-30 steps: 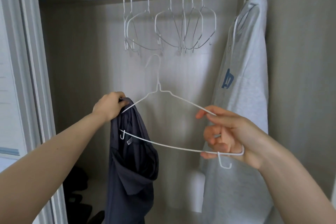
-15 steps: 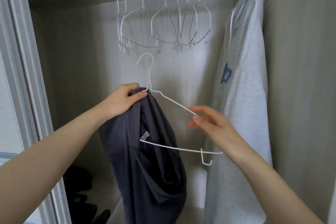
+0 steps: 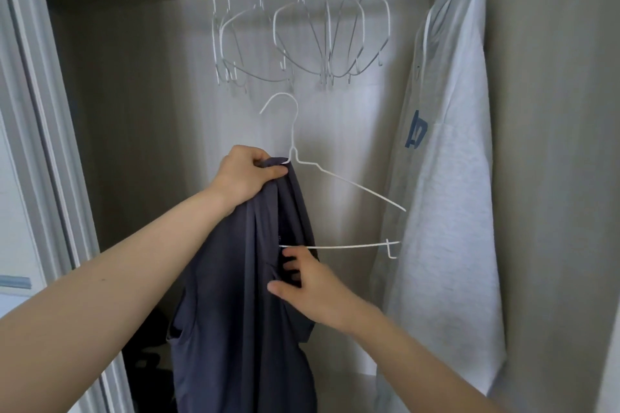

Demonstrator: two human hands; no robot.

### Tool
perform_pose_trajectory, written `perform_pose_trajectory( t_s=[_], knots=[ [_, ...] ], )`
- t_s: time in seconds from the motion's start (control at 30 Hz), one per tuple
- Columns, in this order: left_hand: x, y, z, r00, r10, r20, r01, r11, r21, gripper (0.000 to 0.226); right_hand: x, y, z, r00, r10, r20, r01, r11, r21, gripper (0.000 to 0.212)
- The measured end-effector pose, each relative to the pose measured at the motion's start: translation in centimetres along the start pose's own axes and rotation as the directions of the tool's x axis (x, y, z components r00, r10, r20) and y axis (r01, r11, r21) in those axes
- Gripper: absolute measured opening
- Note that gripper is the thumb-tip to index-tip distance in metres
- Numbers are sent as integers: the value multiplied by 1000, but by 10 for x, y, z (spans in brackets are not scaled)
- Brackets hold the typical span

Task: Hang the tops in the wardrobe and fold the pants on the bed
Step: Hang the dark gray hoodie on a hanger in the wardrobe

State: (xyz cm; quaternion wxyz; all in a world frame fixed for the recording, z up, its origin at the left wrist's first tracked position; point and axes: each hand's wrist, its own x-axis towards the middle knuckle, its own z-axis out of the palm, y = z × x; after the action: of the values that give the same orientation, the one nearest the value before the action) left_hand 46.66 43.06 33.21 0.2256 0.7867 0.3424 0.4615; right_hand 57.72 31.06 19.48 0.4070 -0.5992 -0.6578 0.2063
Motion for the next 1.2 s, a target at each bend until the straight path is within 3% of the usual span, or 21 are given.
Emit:
perform_pose_trajectory(
  t_s=[0.17,0.3,0.4,0.47,0.6,0.7,0.8,0.93,1.03,1.1,1.17,1.2],
  knots=[
    [-5,-6,-11,996,6,-88,-1,998,60,23,-3,20,15,966,75,247,-85,996,27,48],
    [-7,-36,-38,980,-30,-195,57,989,137,28,-23,43,7,952,95,292,-30,975,-221,43],
    [-13,-69,-61,970,-76,-231,101,990,99,27,-25,57,-24,983,90,161,15,831,-556,32],
    [-18,-83,-70,976,-70,-204,94,989,111,25,-22,60,-49,997,-29,75,70,767,-638,25],
    [-25,-90,-72,992,31,-124,4,963,269,21,-9,52,-82,978,-209,15,152,659,-736,37],
    [-31,-80,-65,988,134,-80,-99,936,339,27,1,35,-92,948,-316,-41,187,655,-733,38],
    [-38,-66,-49,980,196,-38,-167,911,377,12,14,5,-93,932,-356,-67,221,705,-673,43],
    [-50,-40,-17,980,198,-22,-188,955,229,20,32,-40,-85,923,-383,-39,290,758,-585,42],
    [-54,-30,-2,979,182,-91,-169,977,131,19,33,-57,-81,863,-474,-178,358,820,-447,36],
    [-55,-30,-4,981,134,-142,-128,990,51,18,30,-53,-84,821,-467,-330,296,841,-453,40],
    [-53,-34,-10,983,66,-174,-70,997,-20,21,24,-44,-91,814,-369,-448,72,830,-554,31],
    [-52,-38,-14,982,33,-189,-44,998,-54,22,22,-41,-95,847,-258,-466,-71,812,-579,20]
  ],
)
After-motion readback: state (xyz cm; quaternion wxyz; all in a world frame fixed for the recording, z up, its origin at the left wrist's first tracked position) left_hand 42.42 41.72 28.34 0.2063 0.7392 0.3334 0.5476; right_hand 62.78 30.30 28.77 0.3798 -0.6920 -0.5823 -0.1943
